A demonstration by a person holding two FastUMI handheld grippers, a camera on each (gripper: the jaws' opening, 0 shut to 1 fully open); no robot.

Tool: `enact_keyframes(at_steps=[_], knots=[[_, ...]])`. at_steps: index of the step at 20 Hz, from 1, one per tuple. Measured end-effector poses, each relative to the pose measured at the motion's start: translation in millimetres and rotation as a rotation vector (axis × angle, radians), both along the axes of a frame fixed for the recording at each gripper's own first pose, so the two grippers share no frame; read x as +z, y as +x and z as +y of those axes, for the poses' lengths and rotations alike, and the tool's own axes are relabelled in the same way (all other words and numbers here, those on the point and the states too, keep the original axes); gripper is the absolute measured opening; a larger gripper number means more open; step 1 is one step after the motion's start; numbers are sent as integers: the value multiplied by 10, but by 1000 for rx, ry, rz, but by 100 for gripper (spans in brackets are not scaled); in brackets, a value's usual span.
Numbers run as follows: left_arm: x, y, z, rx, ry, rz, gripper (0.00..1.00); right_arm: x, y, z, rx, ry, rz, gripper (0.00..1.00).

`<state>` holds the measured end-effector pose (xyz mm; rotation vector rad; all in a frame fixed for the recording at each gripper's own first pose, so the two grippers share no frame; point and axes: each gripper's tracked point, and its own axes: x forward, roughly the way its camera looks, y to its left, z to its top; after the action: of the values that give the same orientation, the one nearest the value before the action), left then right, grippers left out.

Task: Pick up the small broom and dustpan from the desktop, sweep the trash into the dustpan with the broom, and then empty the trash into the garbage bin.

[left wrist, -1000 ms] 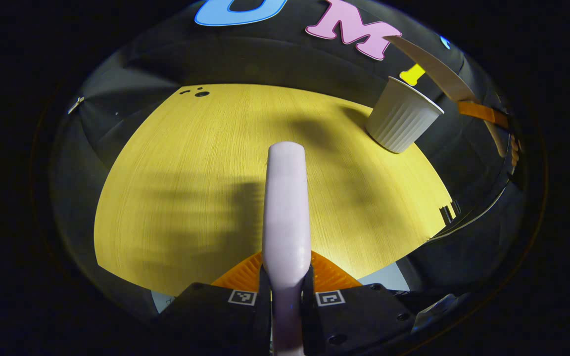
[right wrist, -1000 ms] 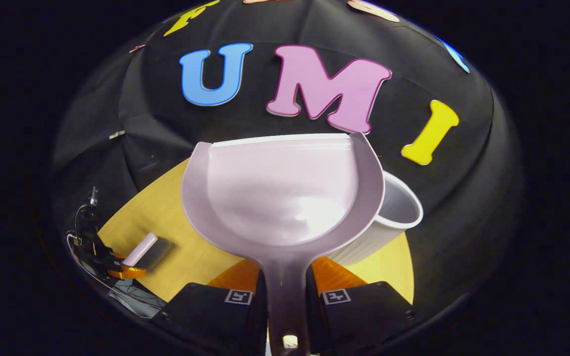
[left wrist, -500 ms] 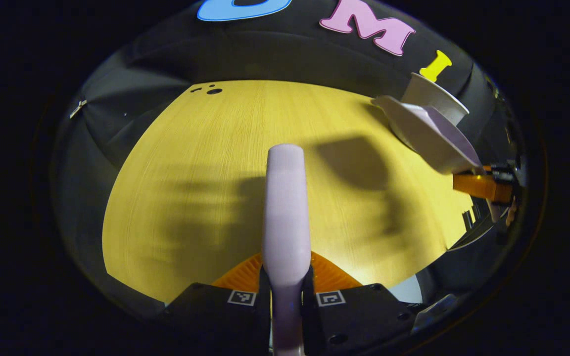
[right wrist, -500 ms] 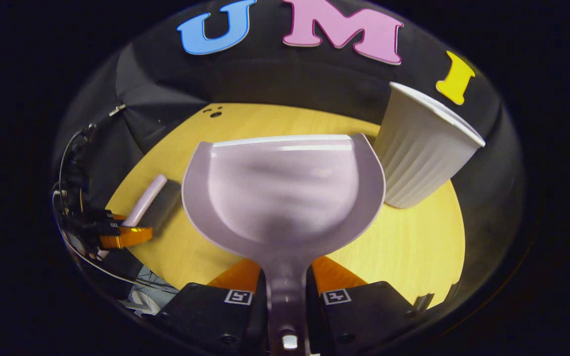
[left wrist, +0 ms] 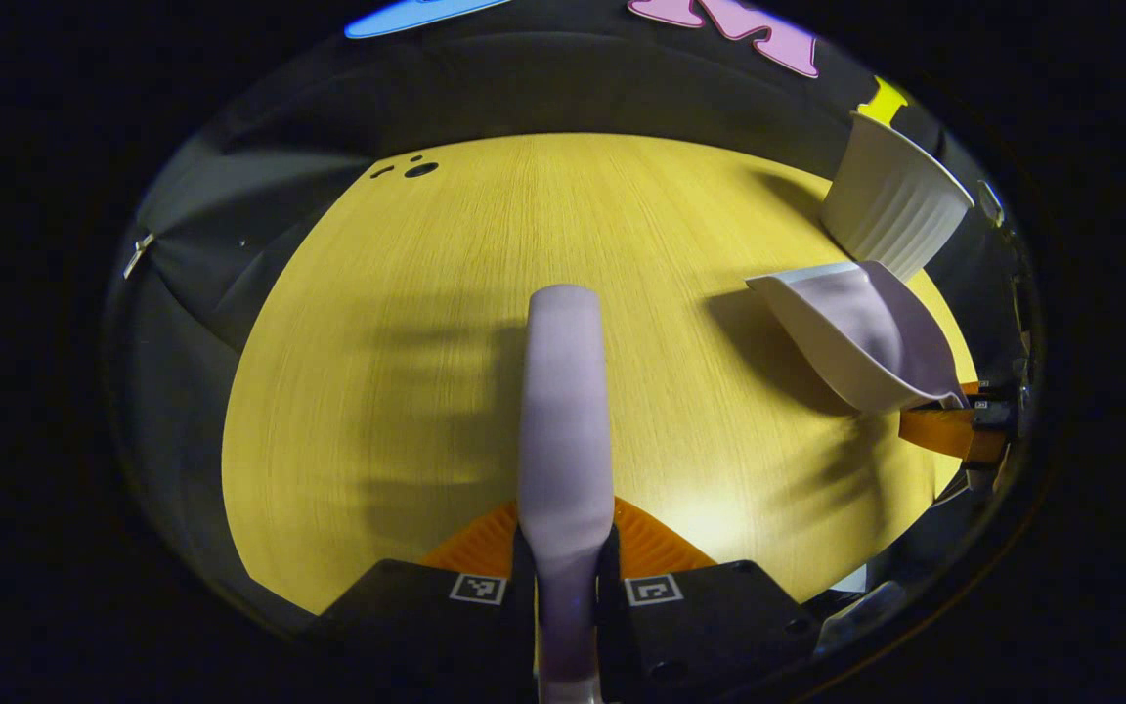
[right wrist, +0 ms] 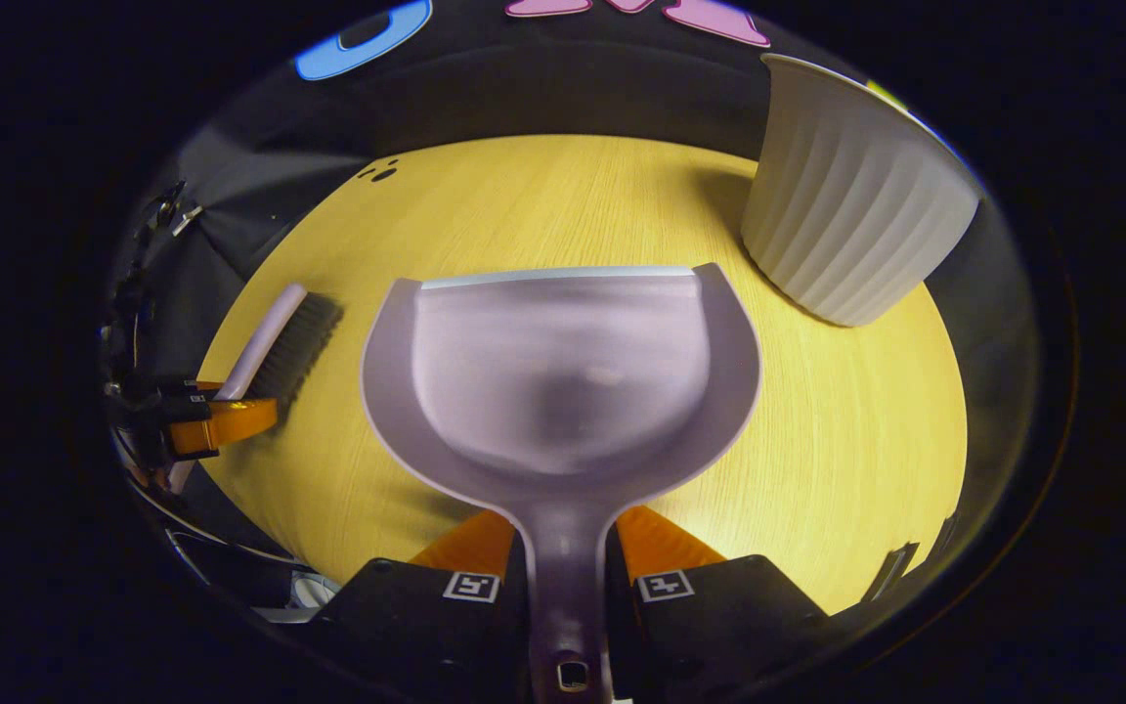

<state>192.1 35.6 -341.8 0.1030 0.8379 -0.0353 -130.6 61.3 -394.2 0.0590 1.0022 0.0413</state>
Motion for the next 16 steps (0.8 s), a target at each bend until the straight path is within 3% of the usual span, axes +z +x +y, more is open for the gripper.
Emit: enact_keyframes(at_steps=[6,7,11,12,13,16], knots=[[-139,106,-220,19,40,44,31,-134,-61,-5,13,-11,57,37],[-157,113,-256,18,46,47,32,-152,-63,7,15,-6,64,33],[-108,65,-311,38,61,33,34,-144,-72,84,27,37,82,40],[-76,10,-324,38,44,23,38,-128,-77,91,27,50,83,41],[-50,-22,-300,42,39,10,50,-103,-69,109,29,66,75,47],[178,-142,-309,38,-19,-50,86,51,-38,0,34,32,15,94]])
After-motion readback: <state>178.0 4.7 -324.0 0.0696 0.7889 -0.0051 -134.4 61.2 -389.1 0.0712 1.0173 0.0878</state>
